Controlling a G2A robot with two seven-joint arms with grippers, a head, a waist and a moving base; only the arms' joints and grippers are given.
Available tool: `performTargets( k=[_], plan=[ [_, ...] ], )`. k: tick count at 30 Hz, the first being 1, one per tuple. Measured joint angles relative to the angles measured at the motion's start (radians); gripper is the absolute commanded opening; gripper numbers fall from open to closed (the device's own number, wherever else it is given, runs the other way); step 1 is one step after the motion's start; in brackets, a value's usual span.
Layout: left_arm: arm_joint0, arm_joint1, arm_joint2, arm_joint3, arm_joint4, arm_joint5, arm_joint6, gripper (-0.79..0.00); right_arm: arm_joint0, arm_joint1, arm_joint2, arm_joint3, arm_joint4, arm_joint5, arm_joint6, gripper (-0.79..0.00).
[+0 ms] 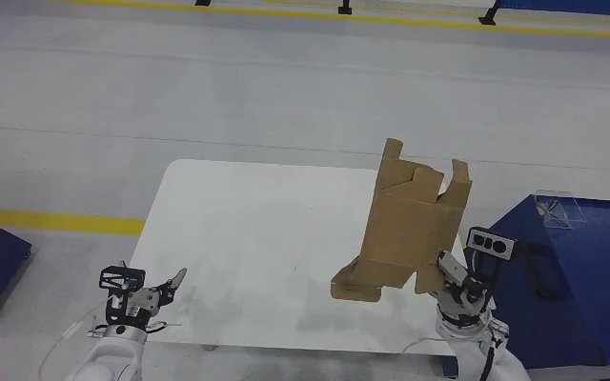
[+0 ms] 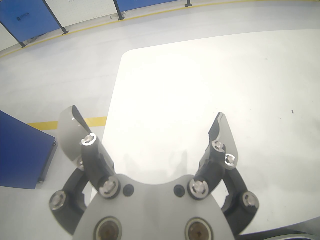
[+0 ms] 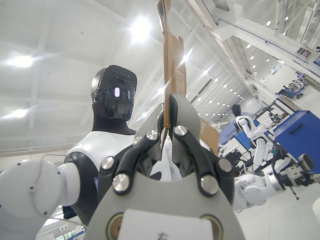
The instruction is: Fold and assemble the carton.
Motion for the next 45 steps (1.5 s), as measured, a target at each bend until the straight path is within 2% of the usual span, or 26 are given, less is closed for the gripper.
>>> performTargets(
  k=[5,8,14,17,20,23,25,29,32,33,35,36,38,39,42,45],
  plan=[
    [0.0,0.0,0.0,0.0,0.0,0.0,0.0,0.0,0.0,0.0,0.0,0.0,-0.001,0.0,-0.001,-0.785],
    [0.0,0.0,0.0,0.0,0.0,0.0,0.0,0.0,0.006,0.001,0.044,-0.031,-0.072,-0.036,-0.037,-0.785],
    [0.0,0.0,0.0,0.0,0.0,0.0,0.0,0.0,-0.043,0.002,0.292,-0.15,-0.411,-0.196,-0.201,-0.785],
    [0.0,0.0,0.0,0.0,0.0,0.0,0.0,0.0,-0.052,-0.014,0.47,-0.239,-0.622,-0.217,-0.318,-0.785],
    [0.0,0.0,0.0,0.0,0.0,0.0,0.0,0.0,-0.062,-0.046,0.646,-0.349,-0.921,-0.214,-0.459,-0.785],
    [0.0,0.0,0.0,0.0,0.0,0.0,0.0,0.0,-0.063,-0.076,0.758,-0.431,-1.198,-0.214,-0.594,-0.785],
    [0.0,0.0,0.0,0.0,0.0,0.0,0.0,0.0,-0.054,-0.097,0.821,-0.49,-1.448,-0.214,-0.697,-0.785],
    [0.0,0.0,0.0,0.0,0.0,0.0,0.0,0.0,-0.051,-0.118,0.783,-0.484,-1.862,-0.214,-0.941,-0.785],
    [0.0,0.0,0.0,0.0,0.0,0.0,0.0,0.0,-0.043,-0.119,0.736,-0.484,-2.214,-0.214,-1.188,-0.785],
    [0.0,0.0,0.0,0.0,0.0,0.0,0.0,0.0,-0.043,-0.116,0.718,-0.484,-2.375,-0.204,-1.304,-0.785],
    [0.0,0.0,0.0,0.0,0.0,0.0,0.0,0.0,-0.072,-0.113,0.678,-0.484,-2.629,-0.139,-1.493,-0.785],
    [0.0,0.0,0.0,0.0,0.0,0.0,0.0,0.0,-0.117,-0.111,0.64,-0.484,-2.791,-0.053,-1.62,-0.785],
    [0.0,0.0,0.0,0.0,0.0,0.0,0.0,0.0,-0.211,-0.113,0.585,-0.484,-3.006,0.131,-1.779,-0.785],
    [0.0,0.0,0.0,0.0,0.0,0.0,0.0,0.0,-0.278,-0.115,0.551,-0.484,-3.134,0.265,-1.856,-0.785],
    [0.0,0.0,0.0,0.0,0.0,0.0,0.0,0.0,-0.413,-0.123,0.46,-0.484,-3.35,0.516,-1.947,-0.785],
    [0.0,0.0,0.0,0.0,0.0,0.0,0.0,0.0,-0.488,-0.125,0.388,-0.484,-3.461,0.641,-1.937,-0.785]
  ],
)
